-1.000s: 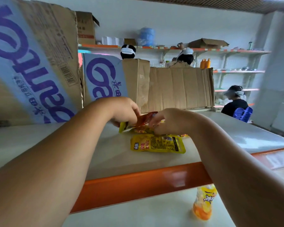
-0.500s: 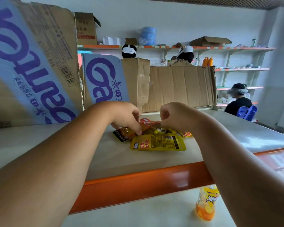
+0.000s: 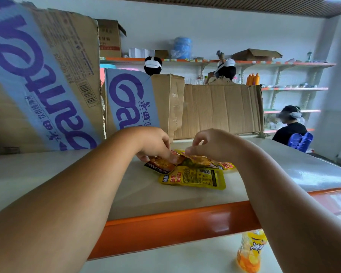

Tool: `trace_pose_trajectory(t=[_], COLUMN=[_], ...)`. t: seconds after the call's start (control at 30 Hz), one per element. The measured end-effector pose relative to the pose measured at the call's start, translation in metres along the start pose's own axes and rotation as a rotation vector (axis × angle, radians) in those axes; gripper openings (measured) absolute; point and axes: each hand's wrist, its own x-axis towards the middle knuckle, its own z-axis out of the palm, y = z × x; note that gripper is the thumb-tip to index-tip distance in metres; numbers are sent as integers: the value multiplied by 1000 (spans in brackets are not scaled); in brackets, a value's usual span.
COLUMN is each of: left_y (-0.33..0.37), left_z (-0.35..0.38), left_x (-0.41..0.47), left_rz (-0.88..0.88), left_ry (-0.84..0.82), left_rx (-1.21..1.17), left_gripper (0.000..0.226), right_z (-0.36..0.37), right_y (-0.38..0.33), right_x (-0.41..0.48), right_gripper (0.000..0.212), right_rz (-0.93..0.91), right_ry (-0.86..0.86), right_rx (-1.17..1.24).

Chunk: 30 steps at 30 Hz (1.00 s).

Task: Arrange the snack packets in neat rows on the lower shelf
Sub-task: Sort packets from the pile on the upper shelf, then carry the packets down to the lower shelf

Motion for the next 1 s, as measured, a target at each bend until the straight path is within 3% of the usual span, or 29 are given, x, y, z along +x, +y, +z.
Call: trace_pose_trajectory(t=[0.3, 0.43, 0.67, 0.87, 1.0], left_y=[7, 12, 16, -12, -48], left_z=[5, 6, 6, 0, -1], left_x=[-1, -3, -15, -38, -67], left_rz=[-58, -41, 7, -11, 28], left_ry=[19, 27, 76, 237, 333], left_rx=[47, 120, 195, 130, -30], left_gripper=[54, 46, 44, 50, 42], right_z=[4, 9, 7, 5, 1], right_y=[0, -5, -6, 4, -6], right_x=[4, 5, 0, 0, -11], right_gripper=[42, 44, 20, 21, 27], right_rz=[-15, -10, -4, 0, -128], right_ry=[-70, -22, -20, 128, 219], right_rx=[-62, -132, -133, 46, 81])
